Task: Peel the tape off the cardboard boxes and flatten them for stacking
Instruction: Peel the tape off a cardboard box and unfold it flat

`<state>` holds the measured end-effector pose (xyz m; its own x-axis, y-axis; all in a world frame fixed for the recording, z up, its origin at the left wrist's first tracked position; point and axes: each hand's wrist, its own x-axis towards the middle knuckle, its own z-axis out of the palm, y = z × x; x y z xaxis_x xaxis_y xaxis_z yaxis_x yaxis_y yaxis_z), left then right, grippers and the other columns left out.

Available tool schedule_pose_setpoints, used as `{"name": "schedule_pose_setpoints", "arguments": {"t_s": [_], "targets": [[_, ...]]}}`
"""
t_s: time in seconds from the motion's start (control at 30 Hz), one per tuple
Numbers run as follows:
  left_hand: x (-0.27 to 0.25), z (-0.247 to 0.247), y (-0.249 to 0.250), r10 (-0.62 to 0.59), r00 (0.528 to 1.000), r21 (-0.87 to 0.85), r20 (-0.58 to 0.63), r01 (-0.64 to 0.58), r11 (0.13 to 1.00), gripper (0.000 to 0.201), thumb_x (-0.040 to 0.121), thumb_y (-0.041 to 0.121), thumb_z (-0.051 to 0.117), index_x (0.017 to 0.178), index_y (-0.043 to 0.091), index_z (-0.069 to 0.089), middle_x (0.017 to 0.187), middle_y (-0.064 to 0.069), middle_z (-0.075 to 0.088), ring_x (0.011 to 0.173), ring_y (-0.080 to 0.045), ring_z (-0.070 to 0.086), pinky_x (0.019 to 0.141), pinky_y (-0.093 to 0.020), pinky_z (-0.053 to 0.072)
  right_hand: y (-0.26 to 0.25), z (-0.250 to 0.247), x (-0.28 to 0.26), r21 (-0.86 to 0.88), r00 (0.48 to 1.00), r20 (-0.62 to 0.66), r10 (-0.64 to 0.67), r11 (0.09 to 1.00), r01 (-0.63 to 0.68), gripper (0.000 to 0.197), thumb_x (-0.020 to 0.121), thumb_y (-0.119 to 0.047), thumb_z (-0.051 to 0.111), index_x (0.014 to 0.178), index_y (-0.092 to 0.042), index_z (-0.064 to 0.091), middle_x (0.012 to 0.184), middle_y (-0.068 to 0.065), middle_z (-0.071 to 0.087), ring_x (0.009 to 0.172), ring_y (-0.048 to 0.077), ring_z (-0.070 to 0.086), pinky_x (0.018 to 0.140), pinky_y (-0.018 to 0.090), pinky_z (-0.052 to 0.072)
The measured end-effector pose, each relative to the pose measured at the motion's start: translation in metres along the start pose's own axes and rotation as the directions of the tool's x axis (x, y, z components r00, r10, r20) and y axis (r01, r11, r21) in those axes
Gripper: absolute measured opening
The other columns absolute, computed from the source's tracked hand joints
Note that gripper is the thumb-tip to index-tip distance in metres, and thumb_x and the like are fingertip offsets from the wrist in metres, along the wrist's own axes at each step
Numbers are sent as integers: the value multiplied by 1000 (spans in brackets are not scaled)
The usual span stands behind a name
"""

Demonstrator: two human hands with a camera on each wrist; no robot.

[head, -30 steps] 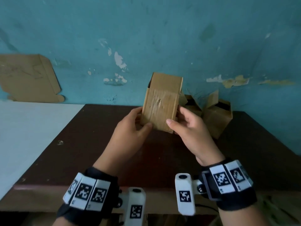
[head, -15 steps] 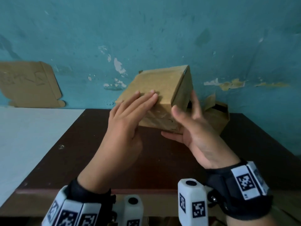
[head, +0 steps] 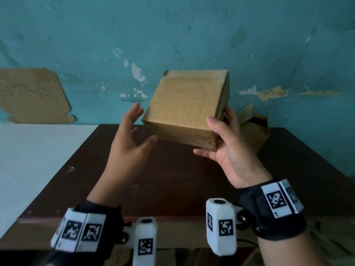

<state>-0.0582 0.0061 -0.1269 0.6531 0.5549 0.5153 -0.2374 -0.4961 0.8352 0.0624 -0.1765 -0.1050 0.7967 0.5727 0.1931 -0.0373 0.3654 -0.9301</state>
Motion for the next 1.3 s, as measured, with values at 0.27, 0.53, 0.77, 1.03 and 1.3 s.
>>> {"name": "schedule_pose_setpoints", "arguments": {"t_s": [0.27,0.53,0.77,1.03,1.3], "targets": [[5,7,-17,-98,993,-168,60,107,980,52,96,-8,60,141,18,58,127,2,71,118,-8,66,99,-25,53,17,-6,5,22,999,-2,47,999,-47,80,78,-35,72,150,-40,36,140,1,61,120,26,66,85,50,60],[13,2,-38,-236,969,-189,68,245,951,41,101,-2,52,118,28,73,105,2,78,101,-20,72,93,-38,57,30,-11,7,50,988,-20,152,987,-150,68,85,-42,69,147,-30,44,140,9,59,122,31,63,80,42,59],[12,-6,-45,-218,968,-183,123,238,954,29,102,2,54,114,18,75,92,3,77,89,-16,70,88,-31,58,28,-14,6,39,977,-30,211,977,-210,56,92,-51,62,140,-23,54,131,10,65,118,31,66,76,41,59],[8,-13,-48,-78,996,-42,45,80,996,21,94,4,70,101,23,76,93,3,79,86,-18,77,79,-33,64,28,-14,0,39,958,12,288,957,-288,55,92,-55,57,138,-24,56,128,12,66,112,32,69,77,42,59],[4,-13,-44,0,1000,14,2,0,1000,20,98,7,65,87,23,67,86,0,73,77,-14,74,70,-33,64,28,-13,-5,94,957,58,286,952,-290,57,92,-53,56,139,-21,55,127,13,65,107,30,70,75,42,59]]}}
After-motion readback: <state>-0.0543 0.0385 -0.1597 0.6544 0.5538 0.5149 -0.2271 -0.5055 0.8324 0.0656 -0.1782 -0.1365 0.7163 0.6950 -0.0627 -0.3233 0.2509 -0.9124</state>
